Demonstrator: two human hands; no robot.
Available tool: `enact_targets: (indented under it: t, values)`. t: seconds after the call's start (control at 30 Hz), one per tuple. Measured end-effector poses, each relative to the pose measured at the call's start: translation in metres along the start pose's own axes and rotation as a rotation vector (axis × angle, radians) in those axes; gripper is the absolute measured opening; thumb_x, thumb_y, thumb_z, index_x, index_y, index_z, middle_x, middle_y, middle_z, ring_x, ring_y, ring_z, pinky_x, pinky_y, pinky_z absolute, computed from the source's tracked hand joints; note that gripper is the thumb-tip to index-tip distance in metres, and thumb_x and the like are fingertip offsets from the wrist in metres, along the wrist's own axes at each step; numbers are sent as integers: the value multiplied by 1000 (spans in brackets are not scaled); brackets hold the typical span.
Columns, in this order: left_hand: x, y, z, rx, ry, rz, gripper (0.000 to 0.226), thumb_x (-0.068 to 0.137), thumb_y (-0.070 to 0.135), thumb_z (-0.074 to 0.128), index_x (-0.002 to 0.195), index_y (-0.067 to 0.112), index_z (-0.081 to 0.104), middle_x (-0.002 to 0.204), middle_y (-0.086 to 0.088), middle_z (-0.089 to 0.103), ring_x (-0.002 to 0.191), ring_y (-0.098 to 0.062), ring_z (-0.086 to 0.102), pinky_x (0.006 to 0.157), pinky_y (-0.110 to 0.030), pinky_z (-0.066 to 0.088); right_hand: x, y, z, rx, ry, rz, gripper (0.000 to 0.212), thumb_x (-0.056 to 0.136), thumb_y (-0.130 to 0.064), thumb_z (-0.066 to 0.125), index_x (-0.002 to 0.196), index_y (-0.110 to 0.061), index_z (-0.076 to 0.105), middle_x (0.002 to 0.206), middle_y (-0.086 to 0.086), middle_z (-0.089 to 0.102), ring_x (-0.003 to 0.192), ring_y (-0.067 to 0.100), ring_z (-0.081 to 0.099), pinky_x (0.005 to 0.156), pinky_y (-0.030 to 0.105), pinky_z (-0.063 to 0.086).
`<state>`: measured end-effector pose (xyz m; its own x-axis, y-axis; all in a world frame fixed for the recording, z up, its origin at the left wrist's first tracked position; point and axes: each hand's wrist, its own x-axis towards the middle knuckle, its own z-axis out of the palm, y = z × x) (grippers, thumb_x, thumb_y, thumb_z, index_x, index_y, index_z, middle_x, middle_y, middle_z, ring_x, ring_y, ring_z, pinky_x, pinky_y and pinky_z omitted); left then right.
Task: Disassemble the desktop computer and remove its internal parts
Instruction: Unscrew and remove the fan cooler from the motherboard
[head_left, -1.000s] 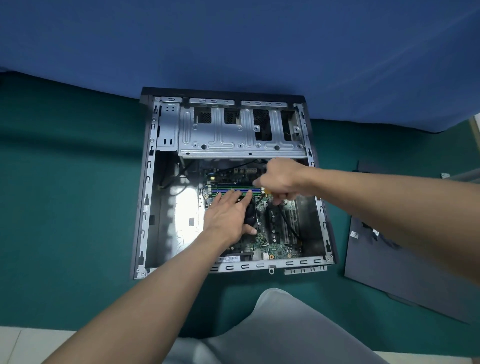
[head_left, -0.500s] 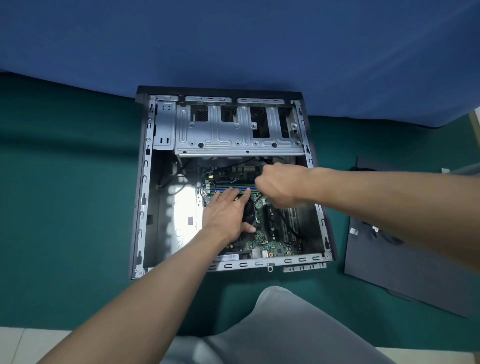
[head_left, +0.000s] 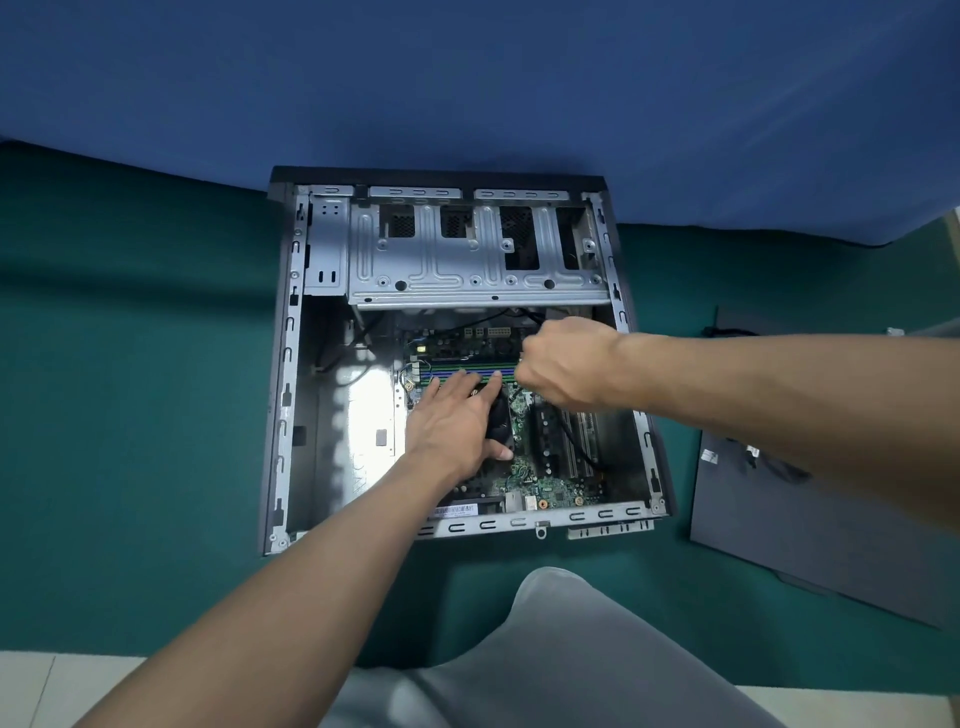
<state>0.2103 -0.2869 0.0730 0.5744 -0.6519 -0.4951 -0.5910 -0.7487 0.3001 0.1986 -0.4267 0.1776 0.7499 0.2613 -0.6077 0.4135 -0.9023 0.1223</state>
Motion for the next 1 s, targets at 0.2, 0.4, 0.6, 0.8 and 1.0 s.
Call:
enact_targets:
  t: [0.2, 0.4, 0.6, 0.8, 1.0]
  values:
    - [-1, -1, -2, 0, -9, 2, 98, 82, 59, 62, 154, 27, 5, 161, -3, 12, 149, -19, 4, 121, -37, 2, 8, 6, 3, 404, -22, 158, 41, 92, -29, 59, 57, -13, 42, 60, 6, 49, 64, 25, 56, 55, 27, 41]
    - [-1, -1, -1, -6, -13, -4, 99, 81, 59, 62, 154, 26, 3, 162, -3, 11, 149, -20, 3, 121, -38, 3, 15, 7, 8, 1409, -290, 769, 24, 101, -16, 39, 78, -16, 41, 59, 5, 49, 42, 8, 32, 35, 19, 26]
    - [0, 0, -1, -14, -5, 4, 98, 82, 58, 62, 154, 26, 5, 161, -3, 13, 149, -19, 3, 121, -37, 2, 14, -10, 5, 667, -169, 514, 19, 91, -2, 44, 77, -15, 41, 78, 5, 48, 68, 22, 47, 51, 24, 43]
    - [0, -1, 0, -7, 12, 9, 95, 81, 58, 63, 154, 27, 12, 161, -2, 15, 149, -19, 6, 121, -38, 4, 8, -8, -5, -215, -108, -62, 19, 99, -17, 42, 99, -11, 60, 87, 7, 61, 78, 27, 62, 57, 33, 41]
    - [1, -2, 2, -22, 13, 1, 98, 80, 59, 64, 154, 27, 9, 161, -3, 15, 149, -20, 5, 121, -37, 2, 22, 2, -7, 866, -81, 486, 27, 93, -24, 56, 72, -7, 56, 60, 4, 60, 54, 16, 57, 39, 18, 34]
